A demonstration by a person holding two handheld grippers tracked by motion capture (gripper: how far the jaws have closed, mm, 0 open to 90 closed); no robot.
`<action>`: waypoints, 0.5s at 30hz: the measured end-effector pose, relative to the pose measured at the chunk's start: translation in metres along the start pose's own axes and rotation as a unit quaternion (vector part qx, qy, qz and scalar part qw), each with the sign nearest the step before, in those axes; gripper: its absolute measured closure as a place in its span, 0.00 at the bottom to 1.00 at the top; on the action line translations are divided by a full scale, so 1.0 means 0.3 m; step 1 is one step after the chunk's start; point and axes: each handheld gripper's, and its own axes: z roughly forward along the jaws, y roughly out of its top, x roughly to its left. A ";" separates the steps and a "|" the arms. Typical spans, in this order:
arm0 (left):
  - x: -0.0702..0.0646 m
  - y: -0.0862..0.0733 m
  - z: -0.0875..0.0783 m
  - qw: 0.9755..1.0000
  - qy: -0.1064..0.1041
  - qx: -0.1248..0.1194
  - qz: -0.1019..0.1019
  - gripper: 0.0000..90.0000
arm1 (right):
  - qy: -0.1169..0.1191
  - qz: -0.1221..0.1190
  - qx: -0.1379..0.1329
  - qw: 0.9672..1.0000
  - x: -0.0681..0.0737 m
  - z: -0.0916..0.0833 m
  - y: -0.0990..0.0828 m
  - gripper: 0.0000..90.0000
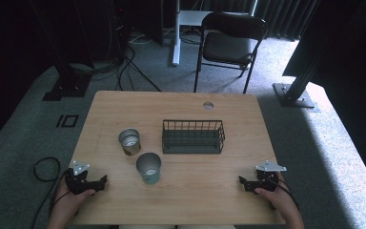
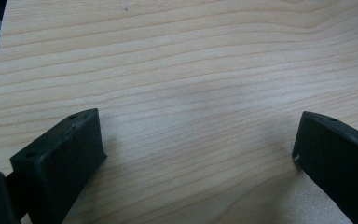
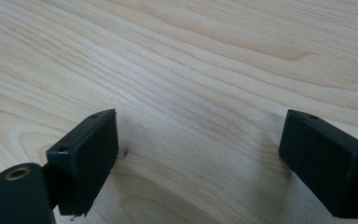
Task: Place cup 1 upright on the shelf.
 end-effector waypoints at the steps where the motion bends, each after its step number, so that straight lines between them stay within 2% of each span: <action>1: 0.000 0.000 0.000 1.000 0.000 0.000 0.000 0.03 | 0.000 0.001 0.000 1.000 0.001 0.000 0.000 0.13; 9: 0.000 0.000 0.000 1.000 0.000 0.000 0.000 0.03 | 0.002 0.003 -0.003 1.000 -0.003 0.000 0.001 0.13; 15: 0.000 0.000 0.000 1.000 0.000 0.000 0.000 0.03 | -0.002 -0.007 -0.007 1.000 -0.004 -0.004 0.013 0.13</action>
